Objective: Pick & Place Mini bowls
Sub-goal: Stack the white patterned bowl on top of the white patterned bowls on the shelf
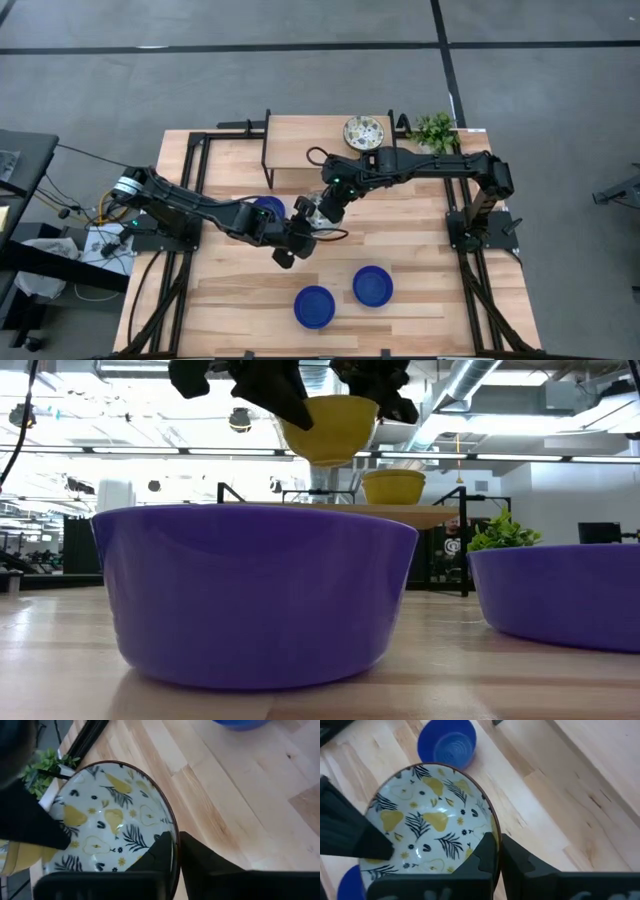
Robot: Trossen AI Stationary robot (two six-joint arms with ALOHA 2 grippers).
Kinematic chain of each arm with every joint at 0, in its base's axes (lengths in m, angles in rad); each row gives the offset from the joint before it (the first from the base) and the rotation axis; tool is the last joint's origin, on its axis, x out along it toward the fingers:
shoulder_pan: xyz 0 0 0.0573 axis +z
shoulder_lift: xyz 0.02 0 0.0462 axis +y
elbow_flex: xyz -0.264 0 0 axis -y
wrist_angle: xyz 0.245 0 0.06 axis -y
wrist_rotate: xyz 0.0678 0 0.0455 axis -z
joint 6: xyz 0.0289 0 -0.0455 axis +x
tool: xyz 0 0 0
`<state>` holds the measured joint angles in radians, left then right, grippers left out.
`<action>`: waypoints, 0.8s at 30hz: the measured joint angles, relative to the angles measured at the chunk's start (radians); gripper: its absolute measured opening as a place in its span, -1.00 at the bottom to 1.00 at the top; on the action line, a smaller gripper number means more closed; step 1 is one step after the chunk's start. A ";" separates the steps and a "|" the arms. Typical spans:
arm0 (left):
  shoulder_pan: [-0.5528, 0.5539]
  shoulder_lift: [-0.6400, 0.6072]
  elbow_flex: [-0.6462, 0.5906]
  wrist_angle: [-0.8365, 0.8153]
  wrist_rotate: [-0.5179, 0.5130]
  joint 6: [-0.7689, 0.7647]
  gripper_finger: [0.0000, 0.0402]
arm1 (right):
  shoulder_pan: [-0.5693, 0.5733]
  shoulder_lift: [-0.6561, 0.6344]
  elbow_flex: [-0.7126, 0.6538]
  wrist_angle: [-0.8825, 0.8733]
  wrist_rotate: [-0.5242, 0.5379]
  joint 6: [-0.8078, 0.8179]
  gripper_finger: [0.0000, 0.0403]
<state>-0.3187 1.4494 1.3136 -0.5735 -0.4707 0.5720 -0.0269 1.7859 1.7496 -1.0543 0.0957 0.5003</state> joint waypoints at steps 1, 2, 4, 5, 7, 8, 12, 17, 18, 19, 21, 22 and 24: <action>0.000 0.000 0.000 0.004 -0.004 -0.002 -0.82 | 0.000 0.000 0.000 -0.008 0.001 -0.001 -0.99; 0.000 0.000 0.000 0.005 -0.009 -0.005 -0.78 | 0.000 0.000 -0.001 -0.020 0.006 -0.007 -1.00; -0.001 -0.004 0.000 0.017 -0.025 -0.005 -0.71 | 0.000 0.002 -0.009 -0.072 0.016 -0.026 -1.00; -0.001 -0.005 0.001 0.025 -0.030 -0.005 -0.67 | -0.001 0.005 -0.009 -0.075 0.016 -0.025 -1.00; -0.002 -0.006 0.002 0.030 -0.054 -0.006 -0.61 | 0.001 0.005 -0.006 -0.086 0.025 -0.020 -1.00; -0.001 -0.005 0.002 0.036 -0.065 -0.009 -0.58 | 0.001 0.002 -0.006 -0.105 0.034 -0.018 -1.00; -0.002 -0.005 0.002 0.051 -0.092 -0.012 -0.46 | 0.001 0.003 -0.006 -0.108 0.038 -0.011 -1.00; -0.008 -0.011 0.001 0.050 -0.127 -0.044 -0.30 | 0.000 0.003 -0.005 -0.121 0.037 -0.008 -1.00; -0.012 -0.016 0.000 0.046 -0.134 -0.059 -0.28 | 0.000 0.003 -0.005 -0.128 0.035 -0.007 -1.00; -0.016 -0.022 0.000 0.049 -0.137 -0.077 -0.26 | 0.000 0.003 -0.005 -0.134 0.034 -0.007 -1.00; -0.028 -0.041 0.000 0.029 -0.136 -0.122 -0.24 | 0.000 -0.003 -0.005 -0.152 0.033 -0.006 -1.00; -0.030 -0.052 0.000 0.021 -0.135 -0.156 -0.23 | 0.000 -0.007 -0.005 -0.153 0.028 -0.006 -1.00; -0.037 -0.075 0.000 -0.007 -0.132 -0.238 -0.22 | 0.000 -0.019 0.000 -0.152 0.017 -0.005 -1.00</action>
<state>-0.3555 1.3741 1.3136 -0.5801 -0.6024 0.3341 -0.0265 1.7674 1.7496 -1.2068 0.1129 0.4952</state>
